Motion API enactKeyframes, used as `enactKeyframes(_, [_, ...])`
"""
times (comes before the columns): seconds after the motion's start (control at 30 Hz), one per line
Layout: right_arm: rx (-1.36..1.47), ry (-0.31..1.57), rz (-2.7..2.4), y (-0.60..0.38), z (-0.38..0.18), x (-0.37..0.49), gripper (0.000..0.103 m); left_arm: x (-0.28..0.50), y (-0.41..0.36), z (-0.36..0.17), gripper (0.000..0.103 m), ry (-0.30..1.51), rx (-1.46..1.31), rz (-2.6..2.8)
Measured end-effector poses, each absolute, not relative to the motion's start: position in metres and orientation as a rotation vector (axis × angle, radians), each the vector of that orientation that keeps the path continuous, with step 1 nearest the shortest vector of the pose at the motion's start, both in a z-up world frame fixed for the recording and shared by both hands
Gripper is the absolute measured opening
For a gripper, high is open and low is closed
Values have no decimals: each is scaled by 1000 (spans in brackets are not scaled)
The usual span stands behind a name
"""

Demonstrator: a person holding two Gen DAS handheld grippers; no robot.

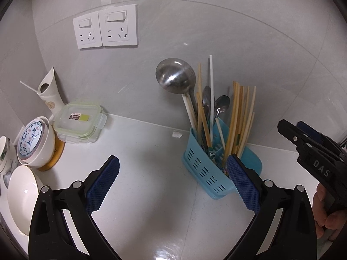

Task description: Organize utensils

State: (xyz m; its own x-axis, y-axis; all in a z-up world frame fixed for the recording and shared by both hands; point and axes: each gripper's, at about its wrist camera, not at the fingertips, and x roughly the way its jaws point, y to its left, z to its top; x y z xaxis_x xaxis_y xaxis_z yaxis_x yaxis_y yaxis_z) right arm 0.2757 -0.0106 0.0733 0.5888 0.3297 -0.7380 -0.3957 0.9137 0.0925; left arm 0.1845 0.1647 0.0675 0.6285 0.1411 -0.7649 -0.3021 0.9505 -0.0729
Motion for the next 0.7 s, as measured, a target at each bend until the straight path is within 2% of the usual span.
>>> enactKeyframes(0.2, [-99,851,398,-34,84,251,89,168,154,73,97,857,-169,248])
enactKeyframes(0.3, [-108,855,397,-44,87,236,95,157,148,75,97,857,-142,247])
enactKeyframes(0.7, [-159,870,413,-64,87,184,95,111,133,71,97,882,-119,224])
